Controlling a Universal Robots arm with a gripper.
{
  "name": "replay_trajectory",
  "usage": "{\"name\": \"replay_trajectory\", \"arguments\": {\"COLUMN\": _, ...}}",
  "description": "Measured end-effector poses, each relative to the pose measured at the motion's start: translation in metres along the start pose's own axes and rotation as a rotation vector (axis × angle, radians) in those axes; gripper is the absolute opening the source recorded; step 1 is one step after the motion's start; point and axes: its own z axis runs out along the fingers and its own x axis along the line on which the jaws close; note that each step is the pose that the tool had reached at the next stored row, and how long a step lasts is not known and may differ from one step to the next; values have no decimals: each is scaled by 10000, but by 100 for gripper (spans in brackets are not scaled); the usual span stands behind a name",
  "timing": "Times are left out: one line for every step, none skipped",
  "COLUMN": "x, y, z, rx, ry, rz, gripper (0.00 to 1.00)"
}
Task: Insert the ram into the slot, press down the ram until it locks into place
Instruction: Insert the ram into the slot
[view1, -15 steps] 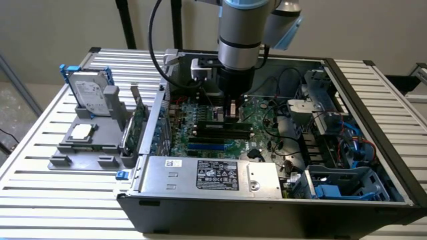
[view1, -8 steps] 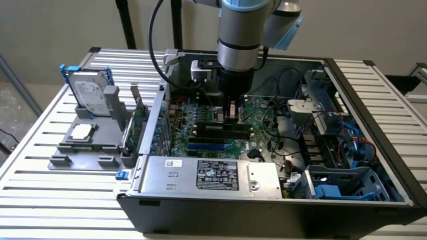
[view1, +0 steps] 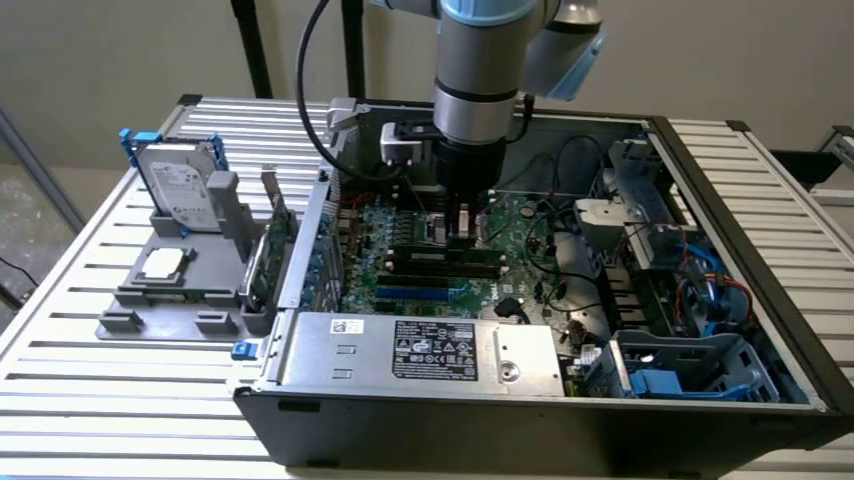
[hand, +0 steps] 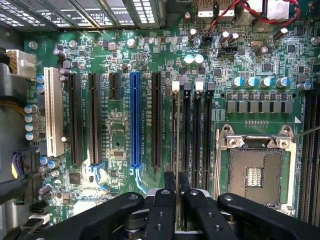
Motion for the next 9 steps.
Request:
{"name": "replay_trajectory", "arguments": {"x": -3, "y": 2, "z": 3, "rx": 3, "ry": 1, "rz": -1, "gripper": 14}}
{"name": "replay_trajectory", "arguments": {"x": -7, "y": 3, "z": 7, "rx": 8, "ry": 0, "rz": 0, "gripper": 14}}
{"name": "replay_trajectory", "arguments": {"x": -11, "y": 5, "z": 11, "rx": 13, "ry": 1, "rz": 0, "gripper": 14}}
{"name": "replay_trajectory", "arguments": {"x": -15, "y": 6, "z": 16, "rx": 22, "ry": 1, "rz": -2, "gripper": 14}}
{"name": "replay_trajectory", "arguments": {"x": -17, "y": 6, "z": 19, "rx": 30, "ry": 2, "rz": -6, "gripper": 14}}
{"name": "replay_trajectory", "arguments": {"x": -20, "y": 6, "z": 23, "rx": 38, "ry": 2, "rz": -12, "gripper": 14}}
{"name": "replay_trajectory", "arguments": {"x": -22, "y": 6, "z": 26, "rx": 45, "ry": 3, "rz": -18, "gripper": 14}}
{"name": "replay_trajectory", "arguments": {"x": -22, "y": 6, "z": 27, "rx": 47, "ry": 6, "rz": -25, "gripper": 14}}
{"name": "replay_trajectory", "arguments": {"x": -22, "y": 7, "z": 28, "rx": 49, "ry": 6, "rz": -33, "gripper": 14}}
